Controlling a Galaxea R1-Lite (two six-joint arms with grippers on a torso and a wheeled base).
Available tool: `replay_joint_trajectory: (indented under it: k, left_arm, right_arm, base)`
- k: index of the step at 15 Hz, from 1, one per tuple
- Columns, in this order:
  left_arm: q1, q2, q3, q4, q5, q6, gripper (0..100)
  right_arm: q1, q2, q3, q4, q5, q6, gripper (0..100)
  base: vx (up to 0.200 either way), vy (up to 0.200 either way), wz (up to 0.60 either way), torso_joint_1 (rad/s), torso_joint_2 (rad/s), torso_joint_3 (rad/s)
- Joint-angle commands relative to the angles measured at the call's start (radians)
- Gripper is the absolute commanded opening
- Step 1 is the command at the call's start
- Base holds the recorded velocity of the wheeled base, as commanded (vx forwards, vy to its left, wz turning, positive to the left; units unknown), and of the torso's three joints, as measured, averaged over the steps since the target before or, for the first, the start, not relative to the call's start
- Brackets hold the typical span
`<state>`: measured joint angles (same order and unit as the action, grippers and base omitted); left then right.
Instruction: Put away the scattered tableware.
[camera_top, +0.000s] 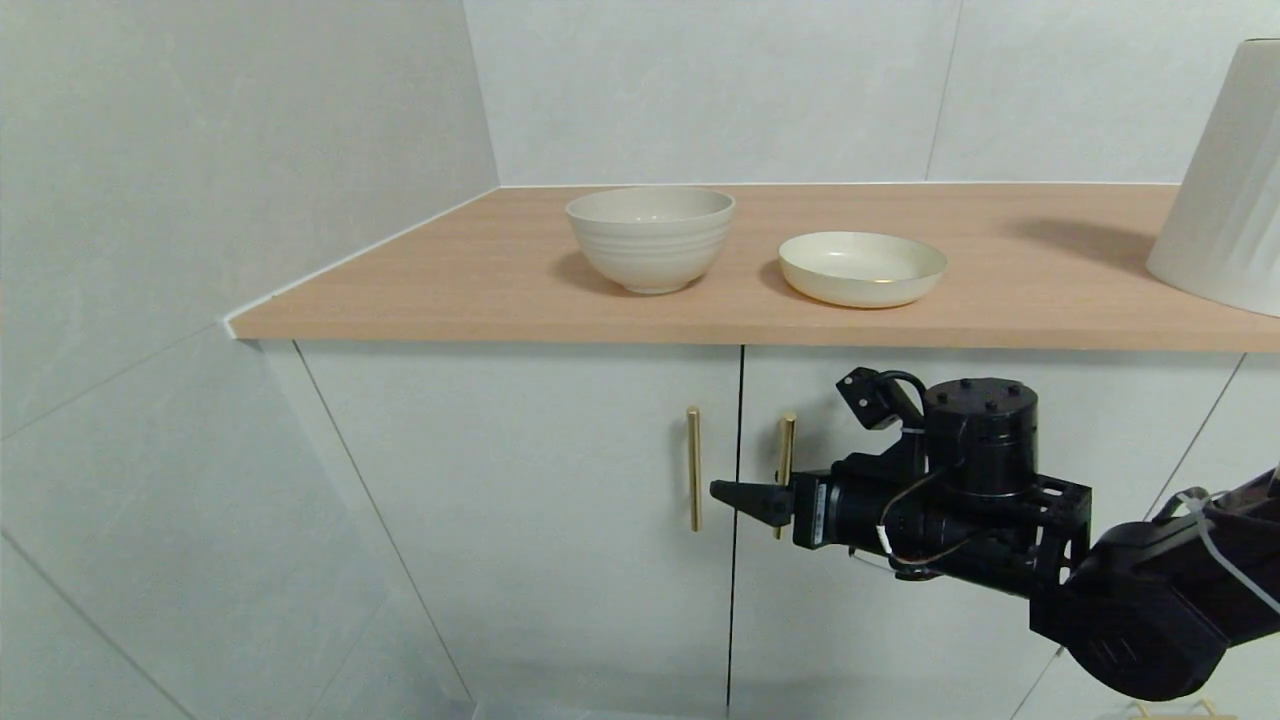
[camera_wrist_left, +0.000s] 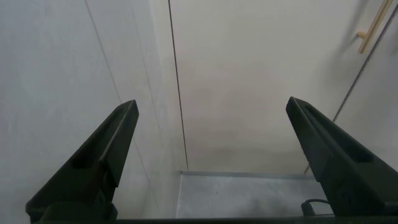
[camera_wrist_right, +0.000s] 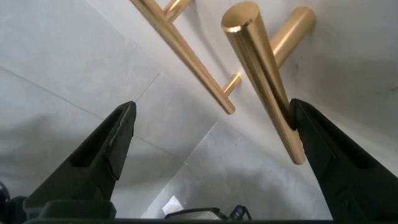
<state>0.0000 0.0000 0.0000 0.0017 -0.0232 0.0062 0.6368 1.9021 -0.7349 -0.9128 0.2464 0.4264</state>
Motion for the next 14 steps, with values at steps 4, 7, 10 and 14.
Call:
replay_joint_trajectory:
  k: [4,7,10,14]
  left_arm:
    - [0.000,0.000,0.000,0.000,0.000,0.000,100]
    - [0.000,0.000,0.000,0.000,0.000,0.000,100]
    - [0.000,0.000,0.000,0.000,0.000,0.000,100]
    - [0.000,0.000,0.000,0.000,0.000,0.001,100]
  right_arm:
    - [0.001,-0.087,0.068,0.000,0.096,-0.001,100]
    - [0.021,-0.121,0.118,0.000,0.139,-0.003,100]
    - [0.030,-0.143,0.147,0.000,0.140,-0.003,100]
    - [0.047,-0.209,0.207,0.000,0.152,-0.001,100]
  base:
    - [0.000,0.000,0.00,0.000,0.00,0.000]
    - [0.000,0.000,0.00,0.000,0.00,0.000]
    - [0.000,0.000,0.00,0.000,0.00,0.000]
    - [0.000,0.000,0.00,0.000,0.00,0.000]
